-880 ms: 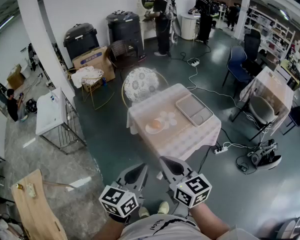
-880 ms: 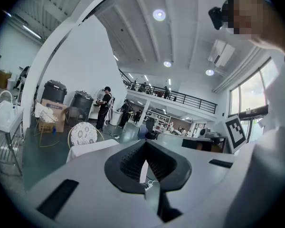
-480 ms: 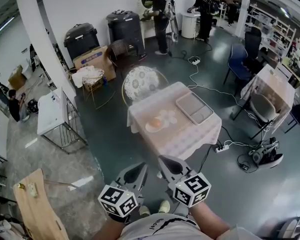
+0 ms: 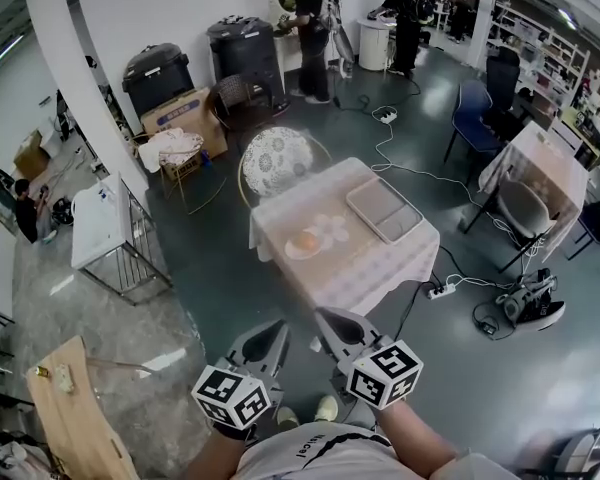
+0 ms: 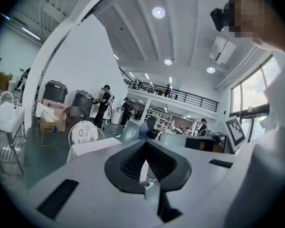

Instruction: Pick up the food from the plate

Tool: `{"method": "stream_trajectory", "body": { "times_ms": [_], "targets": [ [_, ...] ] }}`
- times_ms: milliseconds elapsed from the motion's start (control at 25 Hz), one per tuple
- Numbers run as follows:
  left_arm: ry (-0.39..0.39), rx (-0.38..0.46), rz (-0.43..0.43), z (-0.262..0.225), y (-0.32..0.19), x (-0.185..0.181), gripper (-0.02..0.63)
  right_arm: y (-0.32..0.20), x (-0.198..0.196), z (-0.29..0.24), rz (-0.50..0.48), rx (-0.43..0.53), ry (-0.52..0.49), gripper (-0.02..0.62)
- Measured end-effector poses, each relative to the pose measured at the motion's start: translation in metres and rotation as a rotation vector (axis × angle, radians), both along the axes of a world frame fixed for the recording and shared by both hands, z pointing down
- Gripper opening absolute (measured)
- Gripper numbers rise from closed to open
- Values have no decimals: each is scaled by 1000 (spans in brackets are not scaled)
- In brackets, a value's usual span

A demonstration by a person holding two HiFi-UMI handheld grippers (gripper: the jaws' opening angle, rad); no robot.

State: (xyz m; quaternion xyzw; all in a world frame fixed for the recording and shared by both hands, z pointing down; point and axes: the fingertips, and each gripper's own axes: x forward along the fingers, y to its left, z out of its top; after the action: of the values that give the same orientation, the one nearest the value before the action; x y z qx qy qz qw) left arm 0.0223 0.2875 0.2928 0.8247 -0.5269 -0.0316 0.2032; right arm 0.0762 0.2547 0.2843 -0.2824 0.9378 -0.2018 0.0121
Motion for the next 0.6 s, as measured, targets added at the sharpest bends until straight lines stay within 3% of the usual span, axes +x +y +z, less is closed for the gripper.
{"method": "stream_trajectory", "body": {
  "times_ms": [600],
  "targets": [
    [-38,-18,-5,9,-27,17,6,-28,29,10,55,-30,-1,15]
  ]
}}
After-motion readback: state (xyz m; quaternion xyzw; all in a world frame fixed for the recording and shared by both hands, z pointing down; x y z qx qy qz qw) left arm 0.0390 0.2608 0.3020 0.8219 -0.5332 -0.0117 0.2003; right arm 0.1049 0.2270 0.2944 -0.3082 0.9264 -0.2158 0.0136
